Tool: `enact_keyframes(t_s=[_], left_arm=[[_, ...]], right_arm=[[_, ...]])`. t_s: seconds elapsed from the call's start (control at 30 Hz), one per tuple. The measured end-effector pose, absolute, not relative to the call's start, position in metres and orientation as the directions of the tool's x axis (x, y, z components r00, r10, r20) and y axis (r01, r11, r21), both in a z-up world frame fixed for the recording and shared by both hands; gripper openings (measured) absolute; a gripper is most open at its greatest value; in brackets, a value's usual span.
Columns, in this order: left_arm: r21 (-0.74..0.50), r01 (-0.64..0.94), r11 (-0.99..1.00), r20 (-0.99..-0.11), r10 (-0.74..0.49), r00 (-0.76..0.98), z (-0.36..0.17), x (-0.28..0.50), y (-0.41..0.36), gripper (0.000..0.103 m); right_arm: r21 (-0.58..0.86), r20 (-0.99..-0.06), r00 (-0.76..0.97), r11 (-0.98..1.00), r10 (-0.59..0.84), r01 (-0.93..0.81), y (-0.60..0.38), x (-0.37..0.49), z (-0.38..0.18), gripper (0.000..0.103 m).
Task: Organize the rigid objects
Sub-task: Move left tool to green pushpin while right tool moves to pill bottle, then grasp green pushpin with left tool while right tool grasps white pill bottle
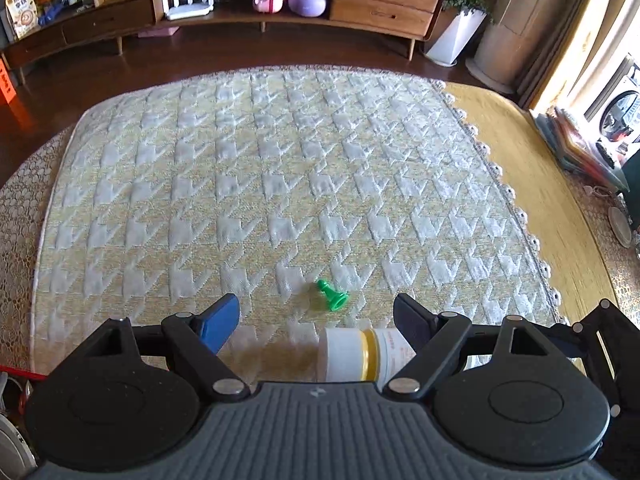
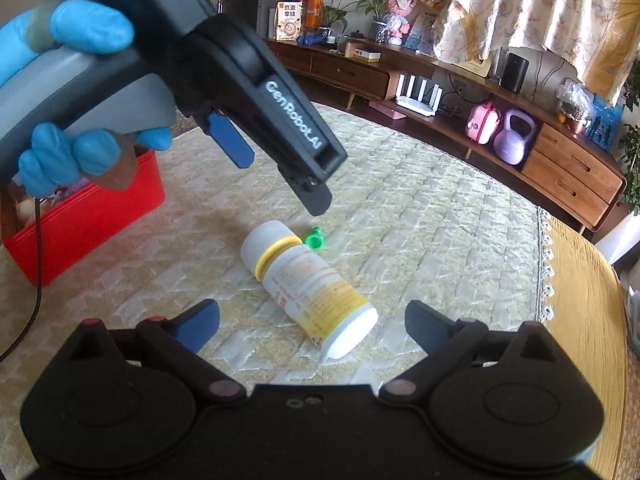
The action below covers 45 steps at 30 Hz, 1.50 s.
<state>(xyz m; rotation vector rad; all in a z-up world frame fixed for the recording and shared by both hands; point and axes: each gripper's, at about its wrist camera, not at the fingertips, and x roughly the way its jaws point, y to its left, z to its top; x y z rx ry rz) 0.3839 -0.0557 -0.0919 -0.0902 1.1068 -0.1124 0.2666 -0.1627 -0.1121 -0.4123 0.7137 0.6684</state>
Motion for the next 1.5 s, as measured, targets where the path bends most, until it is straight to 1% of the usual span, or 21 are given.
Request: enact_keyframes(t_s=[0.1, 0.17, 0.3, 0.37, 0.5, 0.57, 0.63, 0.7, 0.77, 0.83, 0.87, 0.9, 0.93, 1.07, 1.1, 1.13, 1.33, 1.4, 1.5], left_arm=[[-0.164, 0.008, 0.986, -0.905, -0.154, 0.397, -0.106, 0.401, -0.056, 0.084], [-0.193, -0.011, 0.981, -0.912, -0.175, 0.371, -0.114, 0.411, -0.056, 0.084], [-0.173, -0.007, 0.985, -0.92, -0.159, 0.358, -0.125, 0.419, -0.063, 0.083], [-0.175, 0.003, 0.985, -0.922, -0.165, 0.349, -0.13, 0.421, -0.068, 0.077], [-0.183, 0.014, 0.983, -0.926, -0.177, 0.333, -0.135, 0.428, -0.073, 0.057], [-0.165, 0.03, 0.986, -0.926, -0.165, 0.341, -0.137, 0.43, -0.075, 0.054], [-0.153, 0.048, 0.987, -0.924, -0.16, 0.347, -0.137, 0.431, -0.078, 0.043], [-0.145, 0.06, 0.988, -0.924, -0.157, 0.35, -0.137, 0.43, -0.079, 0.039], [-0.126, 0.072, 0.989, -0.924, -0.144, 0.355, -0.136, 0.428, -0.078, 0.035], [-0.117, 0.08, 0.99, -0.922, -0.138, 0.362, -0.135, 0.424, -0.084, 0.031], [-0.114, 0.081, 0.99, -0.921, -0.136, 0.365, -0.136, 0.424, -0.086, 0.03], [-0.108, 0.08, 0.991, -0.92, -0.13, 0.369, -0.137, 0.424, -0.087, 0.025], [-0.1, 0.079, 0.992, -0.92, -0.123, 0.372, -0.138, 0.422, -0.089, 0.021], [-0.103, 0.084, 0.991, -0.916, -0.127, 0.381, -0.14, 0.416, -0.081, 0.018], [-0.101, 0.084, 0.991, -0.915, -0.126, 0.384, -0.141, 0.415, -0.079, 0.018], [-0.1, 0.083, 0.991, -0.914, -0.125, 0.387, -0.141, 0.414, -0.077, 0.014], [-0.113, 0.052, 0.992, -0.907, -0.124, 0.403, -0.131, 0.411, -0.063, 0.014], [-0.12, 0.042, 0.992, -0.905, -0.127, 0.407, -0.128, 0.412, -0.057, 0.014], [-0.126, 0.028, 0.992, -0.903, -0.127, 0.41, -0.123, 0.409, -0.048, 0.014]], right_arm=[[-0.122, -0.714, 0.56, 0.713, 0.42, -0.691, -0.163, 0.275, -0.117, 0.097], [-0.115, -0.718, 0.55, 0.708, 0.426, -0.697, -0.163, 0.28, -0.121, 0.094], [-0.109, -0.721, 0.54, 0.698, 0.435, -0.708, -0.163, 0.286, -0.127, 0.091], [-0.11, -0.72, 0.538, 0.695, 0.438, -0.711, -0.161, 0.289, -0.129, 0.091], [-0.123, -0.722, 0.53, 0.672, 0.444, -0.73, -0.155, 0.293, -0.134, 0.088], [-0.129, -0.722, 0.526, 0.659, 0.45, -0.741, -0.152, 0.295, -0.135, 0.087], [-0.139, -0.722, 0.523, 0.645, 0.453, -0.751, -0.149, 0.296, -0.137, 0.085], [-0.15, -0.725, 0.521, 0.636, 0.449, -0.757, -0.146, 0.296, -0.139, 0.083], [-0.149, -0.735, 0.508, 0.623, 0.45, -0.768, -0.143, 0.295, -0.14, 0.075], [-0.164, -0.739, 0.509, 0.615, 0.441, -0.771, -0.142, 0.294, -0.141, 0.074], [-0.171, -0.738, 0.513, 0.615, 0.438, -0.77, -0.142, 0.292, -0.141, 0.072], [-0.175, -0.737, 0.517, 0.616, 0.435, -0.768, -0.141, 0.291, -0.14, 0.07], [-0.178, -0.736, 0.52, 0.617, 0.433, -0.766, -0.142, 0.289, -0.14, 0.064], [-0.161, -0.752, 0.493, 0.604, 0.437, -0.781, -0.141, 0.281, -0.137, 0.047], [-0.167, -0.754, 0.496, 0.604, 0.431, -0.78, -0.139, 0.278, -0.137, 0.046], [-0.172, -0.754, 0.5, 0.607, 0.425, -0.776, -0.139, 0.277, -0.138, 0.045], [-0.183, -0.766, 0.5, 0.608, 0.404, -0.772, -0.133, 0.252, -0.134, 0.044], [-0.16, -0.769, 0.497, 0.631, 0.403, -0.759, -0.136, 0.247, -0.133, 0.044], [-0.089, -0.767, 0.492, 0.692, 0.411, -0.717, -0.145, 0.246, -0.131, 0.044]])
